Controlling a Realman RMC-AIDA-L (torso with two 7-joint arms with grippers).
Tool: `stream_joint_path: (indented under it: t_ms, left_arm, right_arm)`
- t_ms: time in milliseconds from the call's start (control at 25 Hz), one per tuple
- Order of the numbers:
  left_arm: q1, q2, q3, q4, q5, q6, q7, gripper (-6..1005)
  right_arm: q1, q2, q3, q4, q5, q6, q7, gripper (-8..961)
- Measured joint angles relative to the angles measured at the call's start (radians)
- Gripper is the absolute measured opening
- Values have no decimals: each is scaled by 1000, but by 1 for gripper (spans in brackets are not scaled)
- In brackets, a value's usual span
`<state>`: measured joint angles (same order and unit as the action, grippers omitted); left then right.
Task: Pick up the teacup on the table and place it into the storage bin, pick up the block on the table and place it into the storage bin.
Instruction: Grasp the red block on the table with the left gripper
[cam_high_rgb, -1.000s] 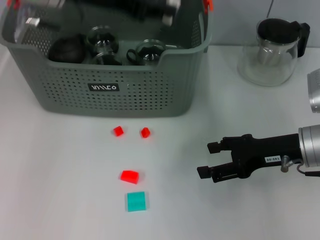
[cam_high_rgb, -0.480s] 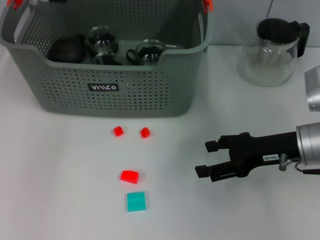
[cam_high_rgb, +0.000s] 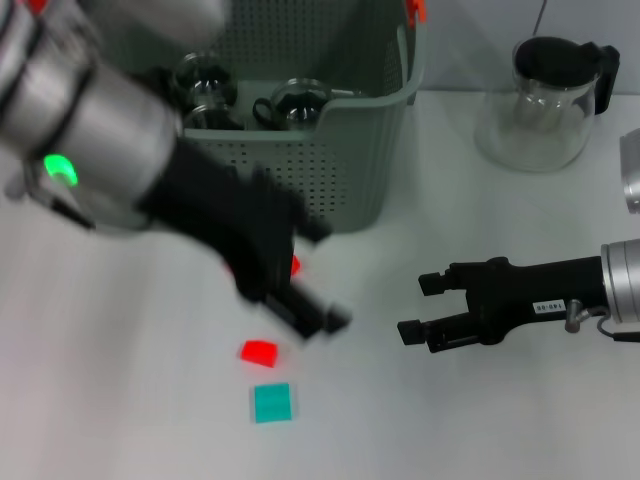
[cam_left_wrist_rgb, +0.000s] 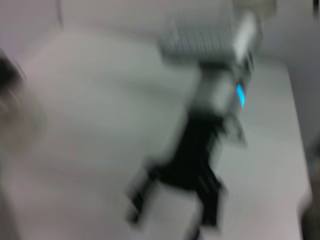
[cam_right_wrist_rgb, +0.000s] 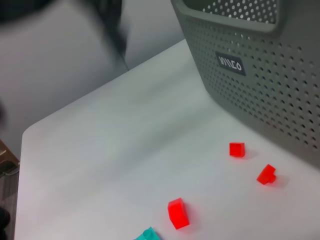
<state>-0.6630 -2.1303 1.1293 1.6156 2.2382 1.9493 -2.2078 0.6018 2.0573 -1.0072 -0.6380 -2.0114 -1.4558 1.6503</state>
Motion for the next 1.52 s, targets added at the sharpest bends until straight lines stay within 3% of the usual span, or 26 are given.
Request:
stream_joint_path:
  t_ms: [160,400,760,1200,1520]
  left_arm:
    - [54,-34,166,-34,185,-50,-4,918]
    - [55,-38,300,-195,340,-197,32,923]
    - [49,-37,329,-327,430,-406,187,881]
    - [34,-40,376,-396,474,-508,231,871]
    - [38,-40,408,-399,476,-510,253,713]
  right_arm:
    - [0,0,1,1,0,3,0,947]
    - [-4,0,1,2,0,3,0,947]
    - [-18,5,-1,7,0,-2,0,946]
    - [-25,6,-1,14,0,-3,-1,946]
    - [-25,6,-1,14,0,0,-3,947]
